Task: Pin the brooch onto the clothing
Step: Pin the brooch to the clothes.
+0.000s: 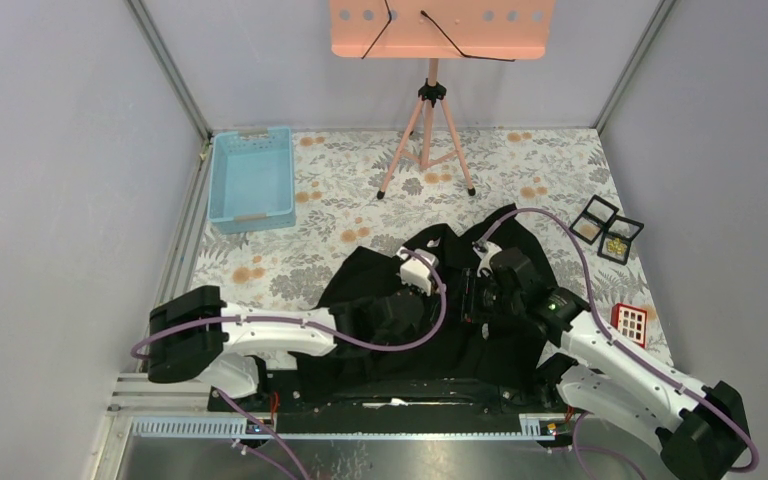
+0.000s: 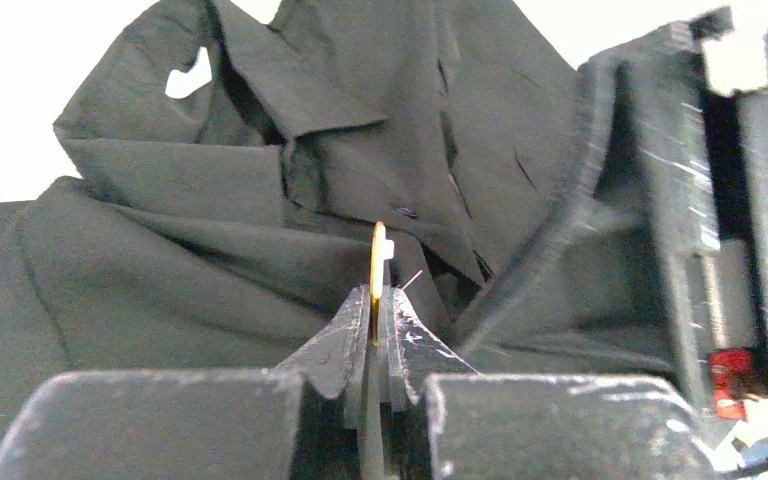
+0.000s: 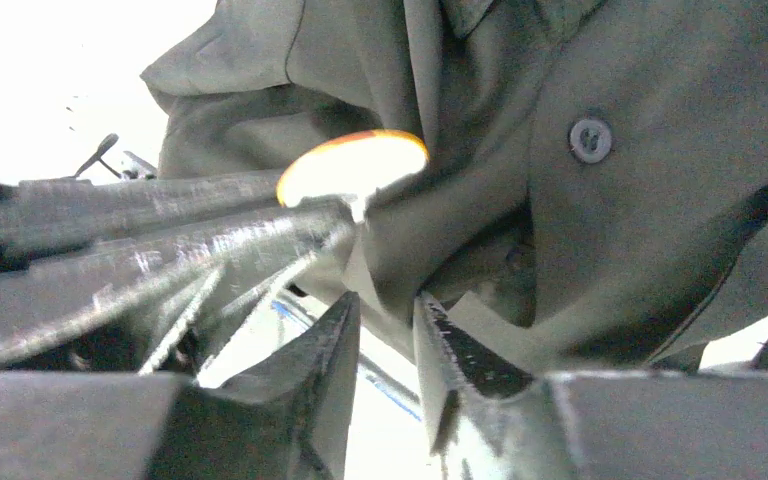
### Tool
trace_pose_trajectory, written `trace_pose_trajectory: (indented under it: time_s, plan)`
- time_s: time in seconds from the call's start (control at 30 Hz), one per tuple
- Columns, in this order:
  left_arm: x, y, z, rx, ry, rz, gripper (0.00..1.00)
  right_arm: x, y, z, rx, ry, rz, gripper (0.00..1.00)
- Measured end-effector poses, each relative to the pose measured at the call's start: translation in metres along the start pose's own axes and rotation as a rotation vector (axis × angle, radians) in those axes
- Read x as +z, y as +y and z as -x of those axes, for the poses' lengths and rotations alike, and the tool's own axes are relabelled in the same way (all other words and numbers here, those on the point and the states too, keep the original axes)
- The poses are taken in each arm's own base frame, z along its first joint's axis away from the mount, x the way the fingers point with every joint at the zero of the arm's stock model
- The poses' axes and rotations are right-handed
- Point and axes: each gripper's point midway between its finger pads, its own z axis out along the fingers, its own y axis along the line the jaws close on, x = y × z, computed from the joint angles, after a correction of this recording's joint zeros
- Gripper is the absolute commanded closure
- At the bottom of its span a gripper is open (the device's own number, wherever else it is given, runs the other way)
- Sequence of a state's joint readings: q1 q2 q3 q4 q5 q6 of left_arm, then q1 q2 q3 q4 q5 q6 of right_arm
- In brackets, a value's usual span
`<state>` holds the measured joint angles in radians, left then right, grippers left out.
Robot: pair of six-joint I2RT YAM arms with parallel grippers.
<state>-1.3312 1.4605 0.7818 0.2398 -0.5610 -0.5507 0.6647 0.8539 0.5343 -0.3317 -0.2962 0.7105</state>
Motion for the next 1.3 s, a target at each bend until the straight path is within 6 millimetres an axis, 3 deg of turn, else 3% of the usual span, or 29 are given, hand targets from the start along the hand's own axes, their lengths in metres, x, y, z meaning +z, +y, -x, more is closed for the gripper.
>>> trace_pose_trajectory:
  time_s: [0.2, 0.33, 0.57, 0.77, 0.93, 1.13, 1.3]
  plan:
    - [0.001, 0.027, 0.013, -0.060, -0.043, -0.005, 1.00, -0.015, 0.000, 0.004, -0.033, -0.060, 0.003, 0.34]
    - [-0.001, 0.039, 0.009, -0.082, -0.039, -0.044, 1.00, -0.021, -0.006, 0.006, -0.070, -0.092, -0.022, 0.25]
    - [-0.012, 0.044, 0.002, -0.104, -0.029, -0.198, 1.00, -0.022, -0.005, 0.013, -0.195, -0.106, 0.006, 0.26]
    - [-0.019, 0.037, 0.002, -0.139, -0.028, -0.345, 1.00, -0.026, 0.026, 0.022, -0.341, -0.206, 0.216, 0.29]
    - [-0.028, 0.031, 0.007, -0.192, -0.054, -0.447, 1.00, -0.026, 0.045, 0.023, -0.414, -0.259, 0.348, 0.23]
    - [-0.033, 0.027, 0.017, -0.250, -0.097, -0.513, 1.00, -0.023, 0.035, 0.014, -0.465, -0.331, 0.402, 0.21]
    - [-0.038, 0.021, 0.026, -0.270, -0.133, -0.556, 1.00, -0.021, 0.038, 0.018, -0.491, -0.396, 0.446, 0.21]
